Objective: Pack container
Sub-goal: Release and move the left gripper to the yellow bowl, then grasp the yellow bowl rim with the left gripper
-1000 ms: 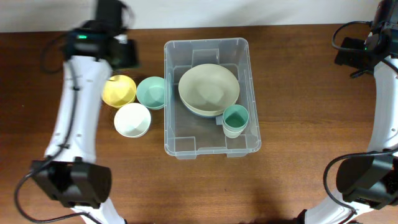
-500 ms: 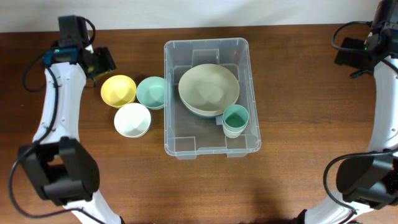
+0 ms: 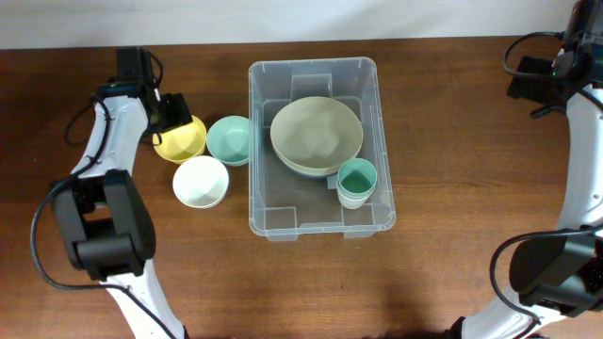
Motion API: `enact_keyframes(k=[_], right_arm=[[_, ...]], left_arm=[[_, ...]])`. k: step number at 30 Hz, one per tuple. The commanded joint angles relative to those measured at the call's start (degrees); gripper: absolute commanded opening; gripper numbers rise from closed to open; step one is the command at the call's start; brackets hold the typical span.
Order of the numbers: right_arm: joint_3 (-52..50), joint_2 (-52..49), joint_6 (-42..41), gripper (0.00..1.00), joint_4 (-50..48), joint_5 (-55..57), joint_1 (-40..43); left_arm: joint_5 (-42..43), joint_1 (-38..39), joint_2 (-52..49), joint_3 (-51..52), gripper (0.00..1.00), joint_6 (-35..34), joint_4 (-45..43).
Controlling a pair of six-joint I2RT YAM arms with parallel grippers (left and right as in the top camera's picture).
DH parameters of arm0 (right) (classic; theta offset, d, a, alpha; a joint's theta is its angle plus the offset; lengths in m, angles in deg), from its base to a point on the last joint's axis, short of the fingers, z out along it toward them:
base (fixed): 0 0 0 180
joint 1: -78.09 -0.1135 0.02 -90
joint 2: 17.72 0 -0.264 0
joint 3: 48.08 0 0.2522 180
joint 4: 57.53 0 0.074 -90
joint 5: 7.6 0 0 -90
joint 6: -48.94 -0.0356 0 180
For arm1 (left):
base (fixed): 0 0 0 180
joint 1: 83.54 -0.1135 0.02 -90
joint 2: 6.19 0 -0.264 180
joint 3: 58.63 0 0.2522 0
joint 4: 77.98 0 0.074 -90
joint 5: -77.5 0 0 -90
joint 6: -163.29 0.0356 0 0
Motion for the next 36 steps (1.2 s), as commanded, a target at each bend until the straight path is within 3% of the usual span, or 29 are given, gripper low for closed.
enact_keyframes(k=[1, 2, 11, 16, 22, 25, 32, 36], right_arm=[[-0.02, -0.09, -0.44, 0.99, 0.00, -0.11, 0.04], [-0.02, -0.09, -0.44, 0.99, 0.00, -0.11, 0.04], [-0.02, -0.09, -0.44, 0.99, 0.00, -0.11, 0.04], [-0.02, -0.09, -0.44, 0.99, 0.00, -0.11, 0.04], [-0.02, -0.09, -0.44, 0.99, 0.00, -0.11, 0.04], [-0.02, -0.09, -0.44, 0.99, 0.00, -0.11, 0.04], [-0.02, -0.09, -0.44, 0.99, 0.00, -0.13, 0.04], [-0.02, -0.09, -0.44, 0.99, 0.00, -0.11, 0.04]], left_arm=[[1.07, -0.79, -1.75, 0.46, 0.89, -2.51, 0.48], [1.14, -0.92, -1.90, 0.46, 0.84, -2.51, 0.74], [2.43, -1.27, -2.27, 1.86, 0.72, -2.51, 3.37], [3.23, -1.27, -2.47, 3.43, 0.70, -2.51, 2.73], [3.23, -1.40, -2.82, 4.37, 0.61, -2.51, 1.49], [3.23, -1.51, -2.93, 4.94, 0.45, -2.51, 0.31], [3.85, -1.49, -3.17, 6.34, 0.43, -3.63, -1.25], [3.82, -1.64, -3.17, 6.34, 0.21, -3.61, -1.70]])
